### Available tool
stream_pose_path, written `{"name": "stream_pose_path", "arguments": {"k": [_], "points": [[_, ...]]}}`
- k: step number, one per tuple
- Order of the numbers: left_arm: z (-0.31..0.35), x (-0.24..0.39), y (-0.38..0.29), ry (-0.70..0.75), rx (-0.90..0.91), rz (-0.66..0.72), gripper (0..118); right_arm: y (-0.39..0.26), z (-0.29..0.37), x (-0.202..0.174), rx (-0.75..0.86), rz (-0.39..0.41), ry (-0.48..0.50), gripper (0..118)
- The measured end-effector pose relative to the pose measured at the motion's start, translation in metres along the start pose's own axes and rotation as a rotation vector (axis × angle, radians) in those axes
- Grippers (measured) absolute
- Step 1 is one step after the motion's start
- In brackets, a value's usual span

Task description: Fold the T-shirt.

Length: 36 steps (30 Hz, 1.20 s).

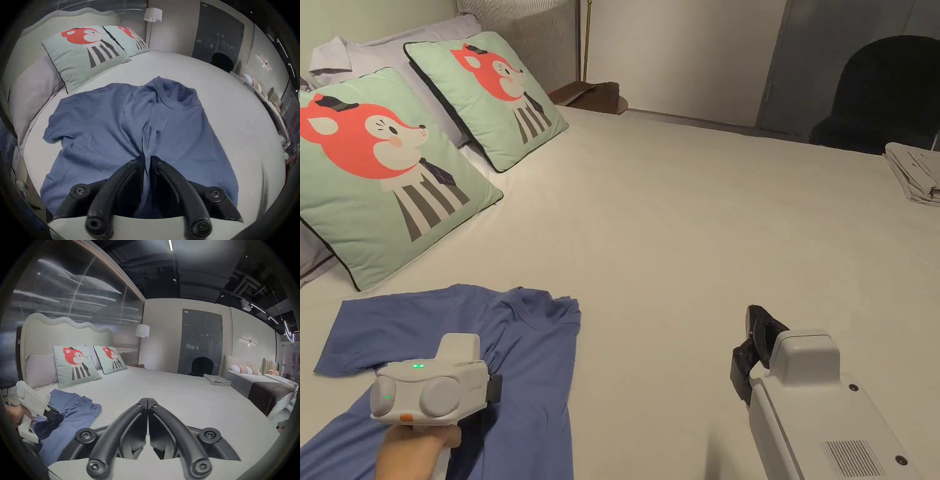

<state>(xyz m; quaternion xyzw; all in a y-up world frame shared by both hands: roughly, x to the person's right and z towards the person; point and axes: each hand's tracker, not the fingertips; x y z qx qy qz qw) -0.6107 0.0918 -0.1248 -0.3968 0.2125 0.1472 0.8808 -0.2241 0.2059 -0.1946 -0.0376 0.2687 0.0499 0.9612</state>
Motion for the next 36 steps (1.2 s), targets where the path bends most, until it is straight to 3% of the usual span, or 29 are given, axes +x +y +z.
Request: {"name": "stream_pose_path", "arguments": {"k": [6,9,16,22,27,33,36], "points": [[0.050,0.005,0.014,-0.012,0.123,-0.028,4,0.006,0.011,0.015,0.022,-0.011,-0.015,0],[0.088,0.016,0.028,-0.111,0.178,0.025,4,0.012,0.017,0.022,0.036,-0.015,-0.023,0],[0.157,0.075,0.075,-0.269,0.313,-0.039,4,0.021,0.036,0.050,0.073,-0.038,-0.063,0],[0.193,0.157,0.120,-0.453,0.400,-0.116,4,0.027,0.061,0.088,0.108,-0.042,-0.131,0],[0.204,0.242,0.143,-0.579,0.419,-0.203,4,0.030,0.087,0.128,0.143,-0.032,-0.255,0],[0.209,0.336,0.146,-0.779,0.365,-0.268,4,0.030,0.119,0.172,0.152,-0.022,-0.364,0],[0.206,0.375,0.129,-0.800,0.364,-0.324,4,0.027,0.132,0.190,0.144,-0.021,-0.413,0]]}}
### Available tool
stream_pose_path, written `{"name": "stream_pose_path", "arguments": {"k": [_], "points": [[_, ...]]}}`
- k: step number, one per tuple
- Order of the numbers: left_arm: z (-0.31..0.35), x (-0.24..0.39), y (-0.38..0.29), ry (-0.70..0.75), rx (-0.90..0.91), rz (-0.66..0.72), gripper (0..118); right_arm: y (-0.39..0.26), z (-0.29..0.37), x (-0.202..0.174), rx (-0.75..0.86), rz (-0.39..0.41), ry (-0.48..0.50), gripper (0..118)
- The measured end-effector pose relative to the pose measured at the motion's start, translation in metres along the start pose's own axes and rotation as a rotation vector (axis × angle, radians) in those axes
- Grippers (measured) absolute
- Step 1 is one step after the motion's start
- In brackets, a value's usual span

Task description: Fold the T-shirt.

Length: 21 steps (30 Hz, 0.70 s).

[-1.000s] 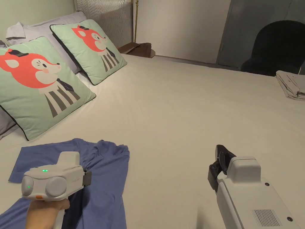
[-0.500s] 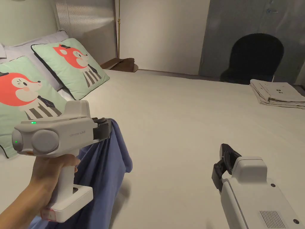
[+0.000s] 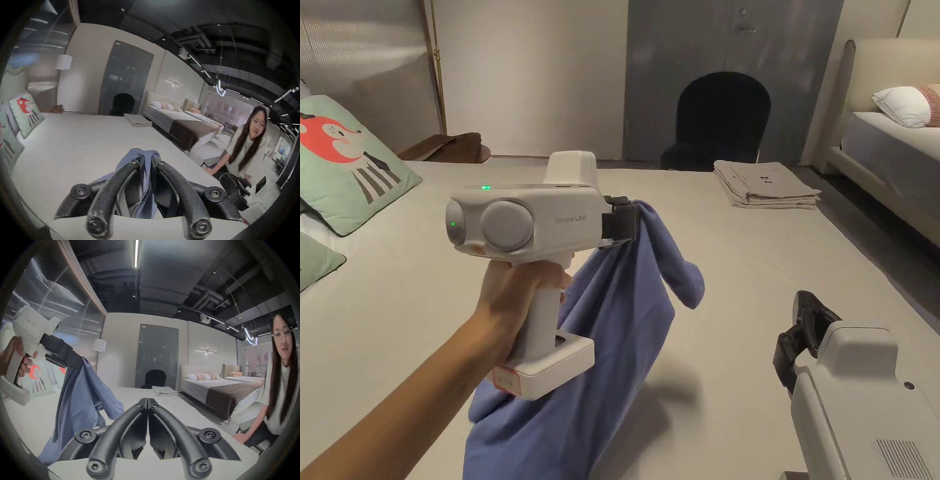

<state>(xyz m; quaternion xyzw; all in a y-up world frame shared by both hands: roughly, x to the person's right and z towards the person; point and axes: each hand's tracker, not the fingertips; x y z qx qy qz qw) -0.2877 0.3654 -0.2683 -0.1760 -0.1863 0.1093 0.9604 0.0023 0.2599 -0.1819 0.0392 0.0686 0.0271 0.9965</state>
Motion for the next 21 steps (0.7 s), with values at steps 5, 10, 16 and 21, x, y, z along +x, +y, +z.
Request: {"name": "stream_pose_path", "arguments": {"k": [5,10,16,21], "points": [[-0.038,0.021,-0.044,-0.083,-0.102,0.019,4,-0.004,0.010,0.028,-0.017,0.004,-0.065,0],[-0.066,0.009,-0.118,-0.072,-0.265,0.073,4,-0.009,0.016,0.040,-0.034,-0.003,-0.099,0],[-0.089,-0.014,-0.210,-0.071,-0.513,0.173,4,-0.019,0.011,0.035,-0.067,-0.030,-0.097,0],[-0.096,-0.018,-0.259,0.031,-0.598,0.118,4,-0.024,0.010,0.023,-0.083,-0.045,-0.069,0]]}}
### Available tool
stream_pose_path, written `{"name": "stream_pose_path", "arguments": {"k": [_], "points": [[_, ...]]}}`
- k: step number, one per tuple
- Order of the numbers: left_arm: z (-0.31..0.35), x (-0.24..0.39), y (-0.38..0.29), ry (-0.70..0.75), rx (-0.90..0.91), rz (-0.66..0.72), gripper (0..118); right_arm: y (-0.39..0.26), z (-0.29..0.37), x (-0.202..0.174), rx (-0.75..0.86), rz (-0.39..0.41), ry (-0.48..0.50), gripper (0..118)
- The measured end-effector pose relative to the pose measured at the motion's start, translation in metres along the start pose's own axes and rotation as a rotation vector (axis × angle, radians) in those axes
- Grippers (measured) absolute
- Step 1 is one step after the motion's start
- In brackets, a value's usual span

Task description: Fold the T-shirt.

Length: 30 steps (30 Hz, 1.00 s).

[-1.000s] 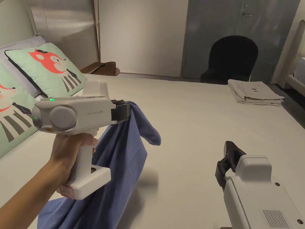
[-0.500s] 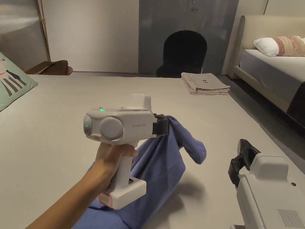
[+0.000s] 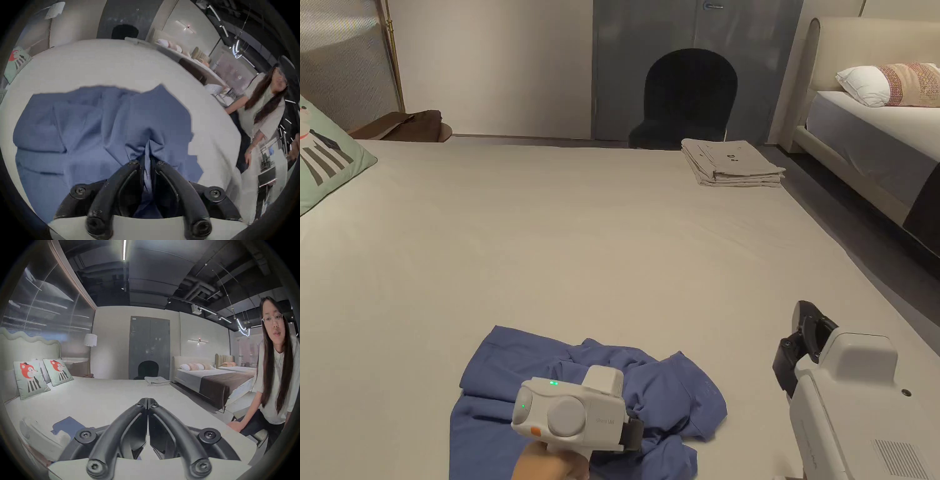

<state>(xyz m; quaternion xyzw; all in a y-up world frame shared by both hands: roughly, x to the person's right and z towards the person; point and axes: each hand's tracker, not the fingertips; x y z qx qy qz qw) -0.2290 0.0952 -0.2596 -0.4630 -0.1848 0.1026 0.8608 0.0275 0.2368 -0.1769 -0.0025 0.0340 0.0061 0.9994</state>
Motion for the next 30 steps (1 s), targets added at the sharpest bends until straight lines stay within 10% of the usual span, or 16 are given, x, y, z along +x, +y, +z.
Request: {"name": "stream_pose_path", "arguments": {"k": [6,10,11,30], "points": [[0.012,0.005,0.000,0.050,0.056,0.009,16,-0.002,0.000,-0.009,-0.014,0.011,0.025,0],[0.038,0.012,0.005,0.112,0.146,-0.051,101,0.001,0.003,-0.012,-0.009,0.009,0.031,0],[0.047,0.012,0.007,0.130,0.189,-0.062,108,0.003,0.004,-0.013,-0.008,0.008,0.032,0],[0.229,-0.041,0.001,0.543,0.918,-0.145,107,0.031,0.007,-0.041,0.073,0.040,0.062,0]]}}
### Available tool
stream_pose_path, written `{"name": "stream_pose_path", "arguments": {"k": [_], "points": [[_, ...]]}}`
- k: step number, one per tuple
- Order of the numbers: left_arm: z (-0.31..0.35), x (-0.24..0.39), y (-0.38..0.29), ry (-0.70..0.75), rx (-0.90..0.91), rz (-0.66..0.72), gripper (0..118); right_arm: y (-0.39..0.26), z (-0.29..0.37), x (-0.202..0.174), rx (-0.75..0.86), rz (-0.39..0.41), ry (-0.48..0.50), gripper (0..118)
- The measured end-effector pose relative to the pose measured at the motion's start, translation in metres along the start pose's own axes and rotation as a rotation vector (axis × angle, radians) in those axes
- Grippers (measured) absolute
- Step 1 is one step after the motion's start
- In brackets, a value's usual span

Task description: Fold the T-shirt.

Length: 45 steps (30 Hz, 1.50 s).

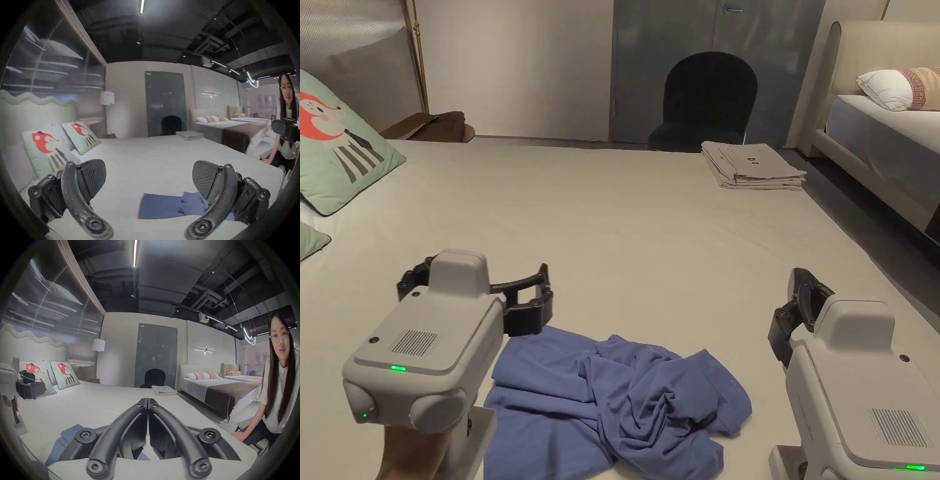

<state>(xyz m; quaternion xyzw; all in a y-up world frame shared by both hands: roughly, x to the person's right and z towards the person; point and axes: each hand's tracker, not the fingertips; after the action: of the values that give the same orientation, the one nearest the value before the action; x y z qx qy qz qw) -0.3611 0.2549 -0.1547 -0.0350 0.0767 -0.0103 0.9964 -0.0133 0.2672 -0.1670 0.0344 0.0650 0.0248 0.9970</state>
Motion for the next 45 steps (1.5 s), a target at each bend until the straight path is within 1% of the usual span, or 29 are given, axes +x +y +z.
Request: {"name": "stream_pose_path", "arguments": {"k": [2,3,4,6,7,8,9,10,12,17,20,22,25,27,28,30,35,38,39,40,41,43,44,45], "points": [[0.003,-0.010,-0.004,0.041,0.020,-0.005,106,0.000,0.000,-0.002,0.000,-0.002,0.004,0],[0.005,-0.014,-0.007,0.057,0.025,-0.005,103,-0.001,0.000,-0.003,0.000,-0.006,0.009,0],[0.007,-0.018,-0.009,0.070,0.031,-0.014,92,-0.001,0.000,-0.004,-0.001,-0.007,0.012,0],[0.007,-0.024,-0.012,0.101,0.034,-0.024,63,-0.002,0.000,-0.007,-0.005,-0.003,0.016,0],[0.008,-0.026,-0.012,0.116,0.026,-0.026,38,-0.003,0.000,-0.007,-0.007,-0.003,0.019,0],[0.008,-0.029,-0.013,0.129,0.021,-0.015,19,-0.003,-0.001,-0.008,-0.009,-0.003,0.022,0],[0.007,-0.032,-0.013,0.127,0.015,-0.001,3,-0.003,-0.001,-0.009,-0.009,-0.004,0.024,0],[0.007,-0.034,-0.012,0.125,0.008,0.017,0,-0.004,-0.001,-0.010,-0.011,-0.004,0.025,0],[0.006,-0.037,-0.013,0.109,0.003,0.042,0,-0.004,-0.001,-0.010,-0.013,-0.006,0.028,0],[0.007,-0.034,-0.012,0.095,-0.008,0.022,0,-0.005,-0.002,-0.011,-0.015,-0.002,0.031,0],[0.007,-0.032,-0.013,0.055,-0.058,0.025,0,-0.005,-0.002,-0.011,-0.016,-0.005,0.029,0],[0.004,-0.032,-0.015,-0.011,-0.136,0.047,0,-0.006,-0.002,-0.010,-0.019,-0.008,0.029,0],[-0.003,-0.026,-0.028,-0.057,-0.311,0.108,0,-0.009,-0.004,-0.008,-0.029,-0.006,0.029,0],[-0.005,-0.024,-0.042,-0.104,-0.416,0.183,0,-0.012,-0.004,-0.007,-0.037,-0.009,0.031,0],[-0.007,-0.022,-0.050,-0.120,-0.458,0.193,0,-0.013,-0.004,-0.007,-0.042,-0.011,0.032,0],[-0.009,-0.018,-0.070,-0.115,-0.530,0.191,0,-0.016,-0.004,-0.005,-0.051,-0.013,0.032,0],[-0.013,-0.015,-0.117,-0.143,-0.740,0.291,0,-0.023,-0.005,-0.003,-0.071,-0.013,0.026,0],[-0.008,-0.011,-0.140,-0.129,-0.828,0.292,0,-0.030,-0.006,-0.001,-0.085,-0.020,0.023,0],[-0.006,-0.010,-0.146,-0.130,-0.847,0.292,3,-0.031,-0.007,0.000,-0.092,-0.023,0.024,0],[-0.004,-0.009,-0.151,-0.118,-0.870,0.291,24,-0.033,-0.007,0.000,-0.097,-0.024,0.026,0],[-0.002,-0.008,-0.155,-0.093,-0.881,0.297,53,-0.034,-0.007,0.000,-0.102,-0.025,0.026,0],[-0.001,-0.006,-0.162,-0.096,-0.893,0.289,102,-0.036,-0.006,0.000,-0.110,-0.029,0.030,0],[0.000,-0.005,-0.164,-0.091,-0.898,0.283,104,-0.038,-0.006,-0.001,-0.113,-0.030,0.030,0],[0.000,-0.004,-0.165,-0.087,-0.900,0.273,104,-0.039,-0.006,-0.001,-0.116,-0.032,0.033,0]]}}
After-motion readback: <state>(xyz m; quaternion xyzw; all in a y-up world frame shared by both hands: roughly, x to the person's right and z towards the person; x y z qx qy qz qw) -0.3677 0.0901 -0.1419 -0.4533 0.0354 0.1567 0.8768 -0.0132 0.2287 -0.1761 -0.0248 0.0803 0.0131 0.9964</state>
